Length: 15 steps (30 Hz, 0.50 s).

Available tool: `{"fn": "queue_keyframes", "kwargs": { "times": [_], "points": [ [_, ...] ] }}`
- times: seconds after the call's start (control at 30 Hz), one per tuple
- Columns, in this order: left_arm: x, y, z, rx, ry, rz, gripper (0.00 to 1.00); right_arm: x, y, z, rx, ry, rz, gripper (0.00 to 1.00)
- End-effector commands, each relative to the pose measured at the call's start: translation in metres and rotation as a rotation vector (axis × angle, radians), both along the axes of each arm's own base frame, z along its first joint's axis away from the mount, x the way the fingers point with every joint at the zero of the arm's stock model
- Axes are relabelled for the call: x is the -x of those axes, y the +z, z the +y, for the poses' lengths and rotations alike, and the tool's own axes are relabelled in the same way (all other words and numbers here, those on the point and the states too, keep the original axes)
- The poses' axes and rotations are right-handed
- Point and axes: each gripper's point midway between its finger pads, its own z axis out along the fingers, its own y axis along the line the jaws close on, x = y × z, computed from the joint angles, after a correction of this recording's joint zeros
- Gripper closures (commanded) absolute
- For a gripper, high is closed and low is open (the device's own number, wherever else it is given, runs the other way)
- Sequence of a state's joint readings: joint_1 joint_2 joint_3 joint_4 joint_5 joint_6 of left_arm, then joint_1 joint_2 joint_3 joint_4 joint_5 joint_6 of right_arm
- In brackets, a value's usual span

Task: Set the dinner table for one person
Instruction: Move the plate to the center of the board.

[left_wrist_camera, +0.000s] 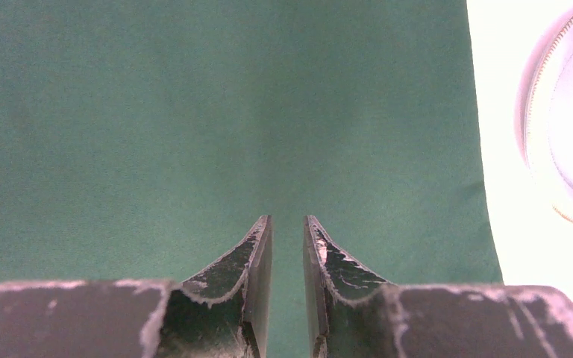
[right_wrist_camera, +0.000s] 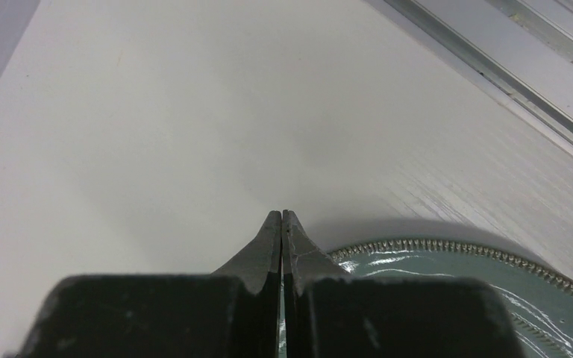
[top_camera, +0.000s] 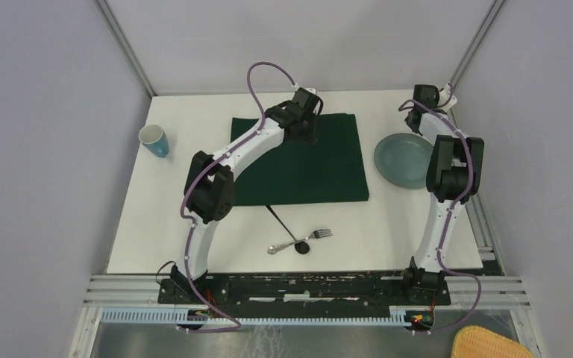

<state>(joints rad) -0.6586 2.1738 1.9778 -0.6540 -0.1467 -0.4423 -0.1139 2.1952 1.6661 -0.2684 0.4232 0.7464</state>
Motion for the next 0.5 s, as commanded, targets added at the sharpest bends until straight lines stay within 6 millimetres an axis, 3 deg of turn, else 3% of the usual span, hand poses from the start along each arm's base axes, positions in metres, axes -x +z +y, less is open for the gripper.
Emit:
{"fn": "queue_keyframes", "kwargs": {
  "times": [0.0,0.2,0.47],
  "points": [
    [-0.005,0.053,-0.004,0.05,-0.017,-0.098,0.72,-0.019,0.013,-0.005,-0.014,-0.014,-0.061,1.0],
    [-0.006,0.053,-0.002,0.044,-0.012,-0.103,0.72,-0.024,0.001,0.0,-0.051,-0.001,-0.036,1.0],
    [-0.007,0.057,-0.003,0.054,-0.009,-0.109,0.72,-0.013,-0.009,0.007,-0.09,0.005,0.013,1.0]
  ]
}}
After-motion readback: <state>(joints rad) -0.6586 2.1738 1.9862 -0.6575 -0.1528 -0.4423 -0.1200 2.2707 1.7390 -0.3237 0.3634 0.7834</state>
